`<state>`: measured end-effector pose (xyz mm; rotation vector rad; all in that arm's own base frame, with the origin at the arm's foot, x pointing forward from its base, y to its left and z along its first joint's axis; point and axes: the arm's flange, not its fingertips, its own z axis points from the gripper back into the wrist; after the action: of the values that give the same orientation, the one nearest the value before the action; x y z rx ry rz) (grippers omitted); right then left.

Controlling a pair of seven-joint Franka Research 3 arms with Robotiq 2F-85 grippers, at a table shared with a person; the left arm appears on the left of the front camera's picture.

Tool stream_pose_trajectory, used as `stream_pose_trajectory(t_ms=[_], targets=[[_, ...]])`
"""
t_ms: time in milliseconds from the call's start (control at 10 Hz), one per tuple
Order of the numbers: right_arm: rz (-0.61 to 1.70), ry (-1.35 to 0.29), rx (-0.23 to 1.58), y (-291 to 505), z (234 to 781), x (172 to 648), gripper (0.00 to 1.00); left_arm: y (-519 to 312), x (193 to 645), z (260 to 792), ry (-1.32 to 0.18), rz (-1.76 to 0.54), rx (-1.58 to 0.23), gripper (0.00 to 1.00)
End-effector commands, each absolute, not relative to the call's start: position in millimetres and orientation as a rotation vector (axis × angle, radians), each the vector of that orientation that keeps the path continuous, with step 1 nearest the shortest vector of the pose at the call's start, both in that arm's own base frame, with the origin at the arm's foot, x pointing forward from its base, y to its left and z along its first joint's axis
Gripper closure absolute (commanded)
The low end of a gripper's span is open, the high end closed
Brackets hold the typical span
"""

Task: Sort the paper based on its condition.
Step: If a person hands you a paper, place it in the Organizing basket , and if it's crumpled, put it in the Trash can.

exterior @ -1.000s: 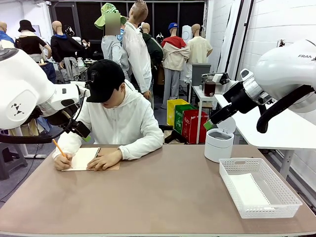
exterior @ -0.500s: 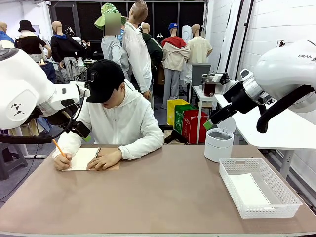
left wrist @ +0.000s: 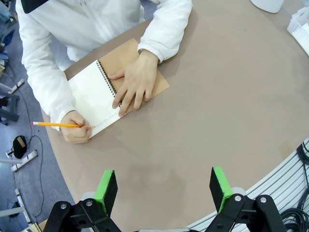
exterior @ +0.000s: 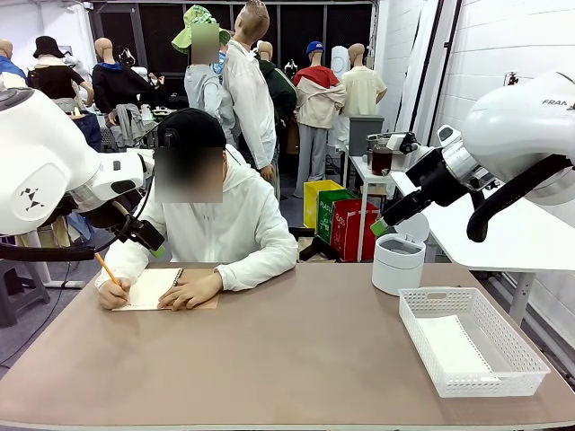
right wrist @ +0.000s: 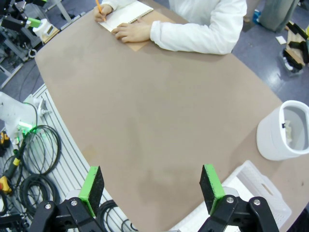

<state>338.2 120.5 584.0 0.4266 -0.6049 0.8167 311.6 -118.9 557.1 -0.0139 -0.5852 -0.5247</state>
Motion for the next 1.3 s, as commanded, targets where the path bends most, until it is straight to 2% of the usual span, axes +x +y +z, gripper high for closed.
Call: stream_pose_trajectory(t_ms=[0, 1200], targets=[[0.799, -0.613, 0.420, 123.6, 584.4, 337.8, 0.00, -118.0, 312.0, 557.2, -0.589, -0.522, -0.022, 0.00], [0.799, -0.613, 0.420, 123.6, 584.4, 337.8, 0.00, -118.0, 312.0, 557.2, -0.589, -0.522, -0.022, 0.00]])
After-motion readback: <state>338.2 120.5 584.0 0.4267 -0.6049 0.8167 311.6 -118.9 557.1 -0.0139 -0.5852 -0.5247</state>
